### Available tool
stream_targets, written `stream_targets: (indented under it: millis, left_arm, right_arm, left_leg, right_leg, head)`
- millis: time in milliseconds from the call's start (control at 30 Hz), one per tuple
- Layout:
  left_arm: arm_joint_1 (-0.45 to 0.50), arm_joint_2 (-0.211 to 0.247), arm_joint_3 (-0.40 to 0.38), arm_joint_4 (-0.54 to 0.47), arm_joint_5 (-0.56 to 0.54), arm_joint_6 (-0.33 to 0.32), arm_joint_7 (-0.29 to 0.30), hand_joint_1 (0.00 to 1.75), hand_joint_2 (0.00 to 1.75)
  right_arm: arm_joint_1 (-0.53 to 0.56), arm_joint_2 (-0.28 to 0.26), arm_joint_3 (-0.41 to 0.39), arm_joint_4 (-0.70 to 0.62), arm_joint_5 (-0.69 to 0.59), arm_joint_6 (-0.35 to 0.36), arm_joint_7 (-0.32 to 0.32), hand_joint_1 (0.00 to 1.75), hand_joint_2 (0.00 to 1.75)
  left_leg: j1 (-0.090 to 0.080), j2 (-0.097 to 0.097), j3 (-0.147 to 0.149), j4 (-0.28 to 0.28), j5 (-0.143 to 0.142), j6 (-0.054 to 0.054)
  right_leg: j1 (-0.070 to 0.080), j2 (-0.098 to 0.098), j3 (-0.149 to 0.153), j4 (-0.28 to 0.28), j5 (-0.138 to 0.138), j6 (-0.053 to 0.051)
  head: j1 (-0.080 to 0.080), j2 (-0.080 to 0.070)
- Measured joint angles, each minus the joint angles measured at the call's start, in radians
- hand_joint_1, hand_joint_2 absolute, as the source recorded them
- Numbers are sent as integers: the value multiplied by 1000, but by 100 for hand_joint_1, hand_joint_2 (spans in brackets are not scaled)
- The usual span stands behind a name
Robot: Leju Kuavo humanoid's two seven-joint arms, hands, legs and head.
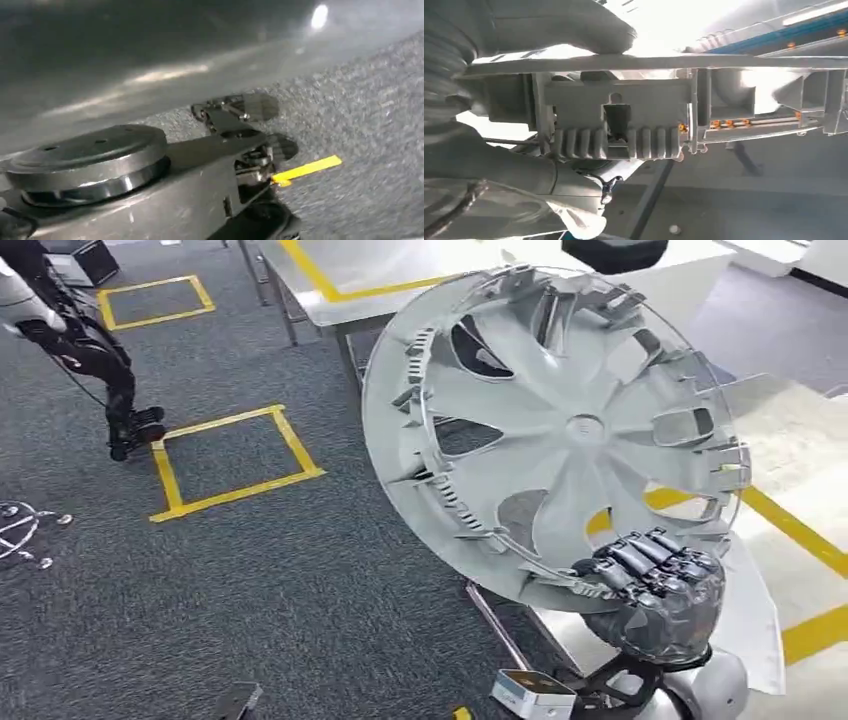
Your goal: Take the parts from the cabinet and place them on the table.
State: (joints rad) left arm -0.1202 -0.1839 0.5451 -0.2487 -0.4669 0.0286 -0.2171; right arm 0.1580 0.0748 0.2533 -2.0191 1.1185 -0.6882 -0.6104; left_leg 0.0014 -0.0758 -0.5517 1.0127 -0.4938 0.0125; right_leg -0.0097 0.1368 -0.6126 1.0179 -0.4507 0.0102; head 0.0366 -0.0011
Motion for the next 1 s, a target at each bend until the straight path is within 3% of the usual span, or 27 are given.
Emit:
stream_targets:
  millis: [33,67,100,133,200,233,267,300,367,400,433,467,567,600,633,667,733,767,800,833,867,900,933,967,1000]
  left_arm:
    - [-1,0,0,0,0,-2,0,0,0]
    - [-2,-3,0,0,2,-2,0,0,0]
    - [-4,-2,1,0,2,-2,0,0,0]
    - [-3,-3,1,0,2,-3,0,0,0]
    - [4,-3,1,0,2,-3,0,0,0]
    - [5,-2,1,0,2,-3,1,0,0]
    - [5,-2,1,0,2,-3,1,0,0]
    - [4,-2,1,0,2,-3,1,0,0]
    - [3,-3,1,0,2,-3,1,0,0]
    - [3,-3,1,0,2,-3,1,0,0]
    - [4,-2,1,0,2,-2,1,0,0]
    - [3,-2,1,0,2,-2,1,0,0]
    - [1,-2,1,0,2,-1,1,0,0]
    - [-2,-3,1,0,2,-1,1,0,0]
    - [-4,-3,1,0,2,-1,1,0,0]
    - [-4,-3,1,0,3,-1,1,0,0]
    - [3,-2,1,0,5,-1,1,0,0]
    - [7,-2,1,0,6,-1,1,0,0]
    - [8,-2,1,0,6,-2,1,0,0]
    - [7,-2,1,0,7,-2,1,0,0]
    - [6,-1,2,0,7,-2,1,0,0]
    - [5,0,2,0,7,-2,2,0,0]
    - [5,2,3,0,7,-2,2,0,0]
    - [7,3,4,0,7,-2,3,0,0]
    - [6,3,4,0,7,-2,5,0,0]
  right_arm:
    - [2,-2,2,0,3,0,5,175,175]
    - [2,-4,4,0,3,0,8,175,175]
    - [3,-7,5,0,4,0,11,175,175]
    - [-3,-10,7,2,5,0,15,175,175]
    - [-5,-13,9,4,5,0,18,175,175]
    - [-5,-16,12,5,5,0,20,175,175]
    - [-5,-19,14,7,5,0,24,175,175]
    - [-5,-21,14,9,5,0,26,175,175]
    - [-5,-24,15,10,8,0,27,175,175]
    - [-7,-25,17,11,8,0,29,175,175]
    - [-11,-25,19,11,9,0,30,175,175]
    - [-12,-26,22,11,8,0,30,175,175]
    - [-9,-28,23,12,9,0,31,175,175]
    - [-8,-28,23,12,10,0,31,175,175]
    - [-9,-28,24,12,10,0,32,175,175]
    - [-10,-28,24,12,10,0,32,175,175]
    - [-11,-28,28,13,10,0,33,175,175]
    - [-11,-28,29,15,10,0,33,175,175]
    - [-11,-28,30,16,10,0,34,175,175]
    - [-10,-28,30,17,11,0,35,175,175]
    - [-10,-28,31,17,11,0,38,175,175]
    - [-11,-28,31,17,11,0,40,175,175]
    - [-11,-28,31,17,11,0,40,175,175]
    - [-13,-29,31,17,11,0,41,175,175]
    - [-13,-29,32,17,11,0,41,175,175]
  left_leg:
    - [-3,9,1,-1,2,2]
    - [7,25,3,-17,11,9]
    - [5,39,6,-23,15,13]
    - [5,50,5,-25,16,17]
    - [2,83,4,-24,15,18]
    - [2,99,3,-24,15,18]
    - [3,115,3,-24,14,17]
    - [3,128,4,-24,13,15]
    - [5,152,7,-21,7,7]
    - [5,162,11,-17,3,0]
    - [-4,169,8,-12,-3,-9]
    - [-6,177,9,-10,-3,-12]
    - [-3,209,18,-10,-7,-20]
    - [1,198,18,-5,-19,-28]
    - [4,143,6,32,-48,-30]
    - [7,109,-24,99,-87,-31]
    - [6,85,-107,279,-162,-30]
    - [5,84,-129,321,-166,-27]
    - [4,83,-128,311,-145,-23]
    - [3,79,-110,262,-106,-16]
    - [1,71,-76,183,-58,-7]
    - [-1,39,-30,77,-5,3]
    - [-1,-21,-7,23,1,12]
    - [3,-29,0,2,2,11]
    - [-2,-21,0,3,-1,7]
  right_leg:
    - [-2,9,-2,-5,4,7]
    - [0,7,-17,0,0,11]
    - [4,-55,-25,19,-16,11]
    - [5,-97,-49,71,-51,15]
    - [2,-124,-123,233,-125,23]
    - [-1,-127,-151,292,-143,28]
    - [-3,-130,-157,308,-137,32]
    - [-6,-134,-138,277,-112,35]
    - [-11,-160,-46,112,-35,40]
    - [-10,-207,7,17,-15,44]
    - [3,-221,25,-3,-30,36]
    - [-1,-206,21,-2,-25,23]
    - [2,-172,16,1,-25,4]
    - [-3,-162,18,-1,-21,-3]
    - [-3,-153,18,-1,-21,-9]
    - [-3,-144,17,-1,-21,-13]
    - [0,-115,16,-1,-20,-18]
    - [2,-99,16,-1,-19,-19]
    - [4,-85,17,-1,-19,-20]
    - [5,-70,17,-1,-18,-20]
    - [6,-56,18,-1,-17,-20]
    - [6,-41,18,-1,-15,-18]
    - [1,-34,16,-1,-13,-15]
    - [6,-19,11,4,-13,-10]
    - [-2,-9,3,3,-8,-1]
  head:
    - [-2,0]
    - [-1,0]
    - [1,0]
    - [8,0]
    - [8,0]
    - [9,0]
    - [8,0]
    - [8,0]
    - [8,0]
    - [10,0]
    - [12,0]
    - [8,0]
    - [8,0]
    - [8,0]
    - [4,0]
    - [2,0]
    - [1,0]
    - [1,0]
    - [1,0]
    - [1,0]
    - [2,0]
    - [1,0]
    - [2,0]
    - [3,0]
    - [-2,0]
